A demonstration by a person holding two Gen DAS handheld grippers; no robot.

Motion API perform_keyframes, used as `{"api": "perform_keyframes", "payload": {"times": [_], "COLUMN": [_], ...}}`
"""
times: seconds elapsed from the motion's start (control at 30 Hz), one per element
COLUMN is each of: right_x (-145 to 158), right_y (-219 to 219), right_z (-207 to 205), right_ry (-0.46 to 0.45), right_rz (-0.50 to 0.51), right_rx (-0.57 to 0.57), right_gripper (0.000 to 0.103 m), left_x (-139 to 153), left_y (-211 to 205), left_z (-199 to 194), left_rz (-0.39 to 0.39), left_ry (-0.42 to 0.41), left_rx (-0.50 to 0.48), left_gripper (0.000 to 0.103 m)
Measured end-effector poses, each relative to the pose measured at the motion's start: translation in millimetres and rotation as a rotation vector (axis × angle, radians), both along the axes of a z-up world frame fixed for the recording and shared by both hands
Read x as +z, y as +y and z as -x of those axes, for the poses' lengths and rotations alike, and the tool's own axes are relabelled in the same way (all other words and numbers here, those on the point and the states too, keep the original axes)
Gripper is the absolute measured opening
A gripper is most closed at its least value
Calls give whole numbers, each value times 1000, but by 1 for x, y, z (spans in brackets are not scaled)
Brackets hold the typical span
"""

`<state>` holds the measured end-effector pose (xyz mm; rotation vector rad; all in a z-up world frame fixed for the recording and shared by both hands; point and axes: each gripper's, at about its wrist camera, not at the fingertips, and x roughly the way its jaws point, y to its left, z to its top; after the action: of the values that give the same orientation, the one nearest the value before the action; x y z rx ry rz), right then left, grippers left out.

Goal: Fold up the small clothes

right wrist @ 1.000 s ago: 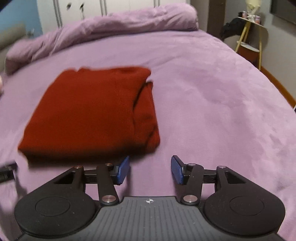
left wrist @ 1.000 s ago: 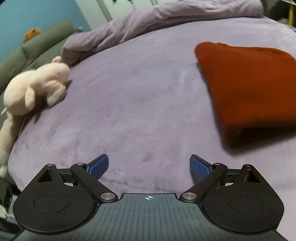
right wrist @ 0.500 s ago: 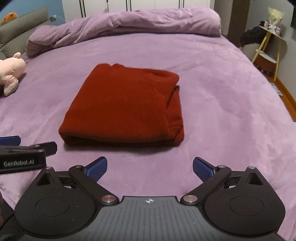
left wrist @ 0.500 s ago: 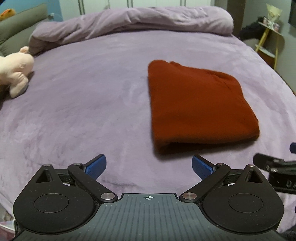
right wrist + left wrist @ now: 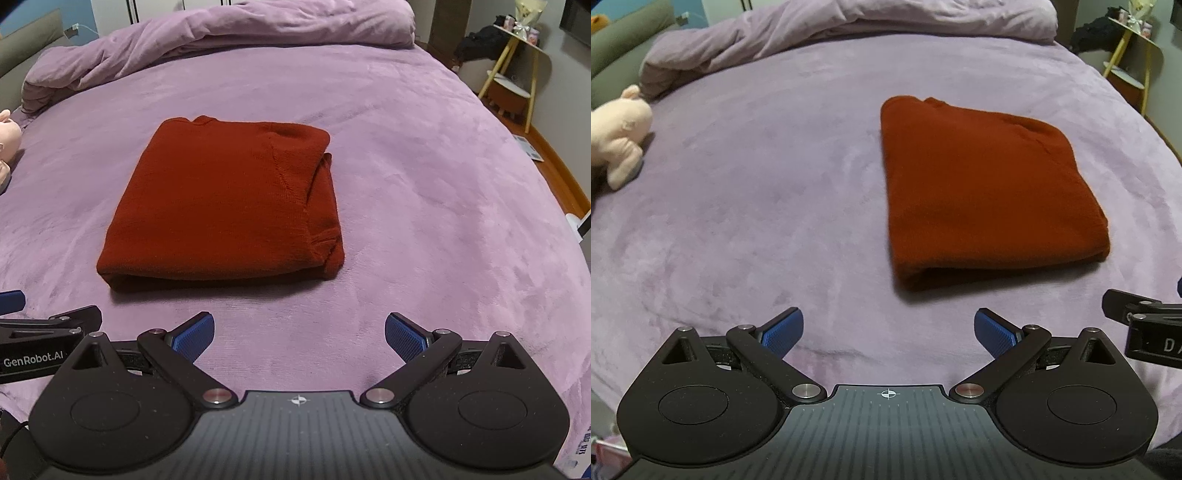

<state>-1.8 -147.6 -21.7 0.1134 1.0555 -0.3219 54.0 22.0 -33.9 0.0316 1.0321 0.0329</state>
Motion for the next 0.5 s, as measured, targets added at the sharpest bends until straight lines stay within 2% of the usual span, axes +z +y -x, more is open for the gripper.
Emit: {"api": "perform_keyframes", "payload": {"times": [0.5], "right_x": [2], "right_y": [3], "right_z": [-3], "right_ry": [20], "right_rz": [22], "right_rx": [11], "right_gripper": [99], "left_x": [-1], "left_y": [6], "left_z": [-3], "left_rz": [47], "left_ry": [34], "left_rx": [22], "left_gripper": [102]}}
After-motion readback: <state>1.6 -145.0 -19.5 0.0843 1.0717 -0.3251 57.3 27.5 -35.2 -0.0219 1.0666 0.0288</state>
